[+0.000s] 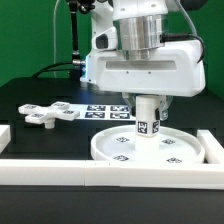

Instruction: Assemble round table

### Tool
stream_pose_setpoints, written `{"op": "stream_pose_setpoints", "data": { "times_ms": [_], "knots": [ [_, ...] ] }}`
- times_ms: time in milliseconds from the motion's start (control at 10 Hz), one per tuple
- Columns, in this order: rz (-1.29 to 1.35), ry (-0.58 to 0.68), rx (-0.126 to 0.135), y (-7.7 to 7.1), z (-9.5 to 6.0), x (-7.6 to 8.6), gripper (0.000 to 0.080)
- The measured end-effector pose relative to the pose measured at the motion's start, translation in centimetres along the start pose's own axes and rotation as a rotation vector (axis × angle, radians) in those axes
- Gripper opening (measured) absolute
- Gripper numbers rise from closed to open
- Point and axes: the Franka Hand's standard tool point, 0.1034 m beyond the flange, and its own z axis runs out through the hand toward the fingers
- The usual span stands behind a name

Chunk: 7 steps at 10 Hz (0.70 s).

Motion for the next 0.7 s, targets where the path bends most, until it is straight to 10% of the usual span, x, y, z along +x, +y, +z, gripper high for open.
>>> {"op": "stream_pose_setpoints", "data": {
  "times_ms": [700],
  "knots": [
    [0.517,-0.041,0.053,0.28,0.05,0.32,0.0413]
  ]
}}
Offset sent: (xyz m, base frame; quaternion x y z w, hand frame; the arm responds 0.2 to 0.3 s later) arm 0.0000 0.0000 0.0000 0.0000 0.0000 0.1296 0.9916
